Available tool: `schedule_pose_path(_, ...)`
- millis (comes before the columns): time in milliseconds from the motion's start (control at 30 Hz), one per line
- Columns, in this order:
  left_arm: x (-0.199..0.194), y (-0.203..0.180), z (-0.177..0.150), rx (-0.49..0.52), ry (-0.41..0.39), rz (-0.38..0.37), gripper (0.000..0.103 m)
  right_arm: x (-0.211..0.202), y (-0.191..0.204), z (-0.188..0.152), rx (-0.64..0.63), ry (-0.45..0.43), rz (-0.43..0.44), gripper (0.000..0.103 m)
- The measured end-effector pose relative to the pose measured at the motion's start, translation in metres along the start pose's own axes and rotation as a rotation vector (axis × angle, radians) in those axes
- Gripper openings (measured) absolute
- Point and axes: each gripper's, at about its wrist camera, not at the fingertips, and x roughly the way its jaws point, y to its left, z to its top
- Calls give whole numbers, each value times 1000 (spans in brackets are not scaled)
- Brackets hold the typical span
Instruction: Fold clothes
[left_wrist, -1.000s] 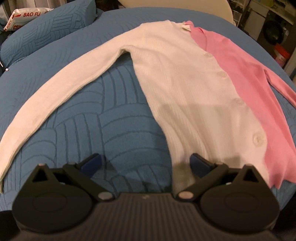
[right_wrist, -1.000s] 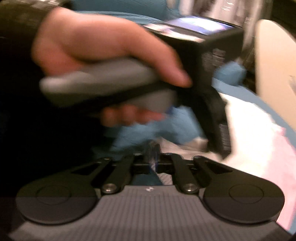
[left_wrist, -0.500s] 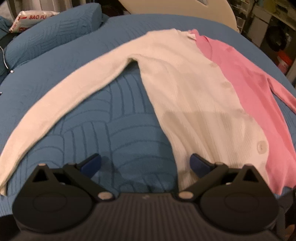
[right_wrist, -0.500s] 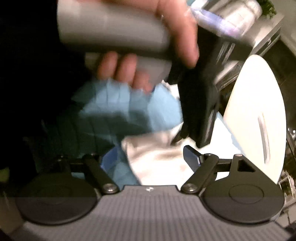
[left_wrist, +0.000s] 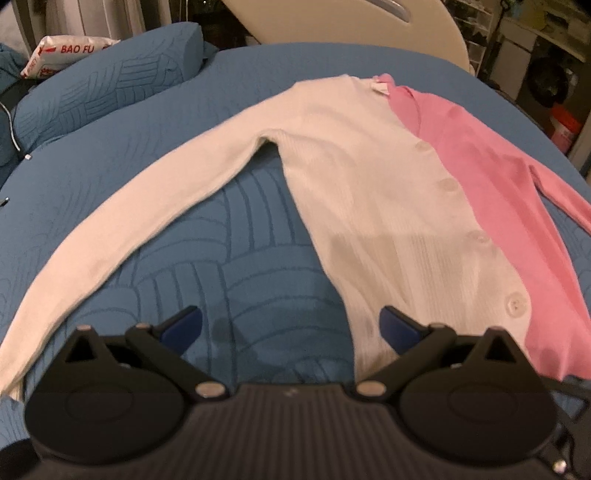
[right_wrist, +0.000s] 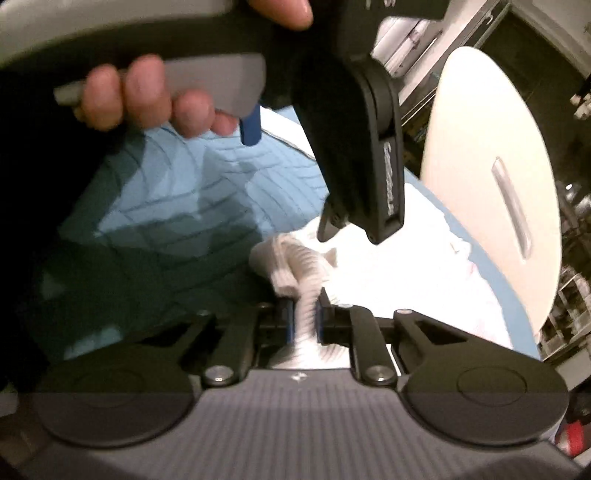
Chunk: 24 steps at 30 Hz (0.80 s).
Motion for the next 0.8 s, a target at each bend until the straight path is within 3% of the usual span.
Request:
schedule_pose_path(133, -6, -24, 28, 47, -25, 20, 103, -19, 12, 6, -9, -46, 85, 14)
schedule_pose_path(200, -2, -38, 37, 71, -45, 33, 103, -22, 14, 5, -15, -48, 83, 16)
schedule_pose_path(333, 26, -62, 19, 200, -90, 108, 103, -29, 5, 3, 3, -23, 50, 29)
schedule_pose_path(400, 34, -66, 7, 250, -107, 125, 103, -39, -6, 3, 24, -23, 8, 43)
schedule_pose_path(467, 32, -59, 12, 222, -70, 82, 103, -44, -13, 1, 36, -23, -58, 78)
schedule_pose_path(500, 33, -55, 14, 202, -52, 63, 103, -43, -17, -1, 40, -17, -90, 82)
schedule_pose_path(533, 35, -52, 16, 182, -35, 47, 103, -42, -20, -4, 44, -12, -121, 83)
schedule_pose_path(600, 35, -47, 19, 167, -13, 23, 103, -1, -26, 13, 14, 48, -75, 83)
schedule_pose_path(700, 31, -45, 16, 190, -6, 2, 103, 26, -3, 2, -96, 9, -81, 83)
schedule_pose_path(800, 19, -45, 15, 208, -71, -4, 102, 36, 3, 9, -123, 4, -90, 79)
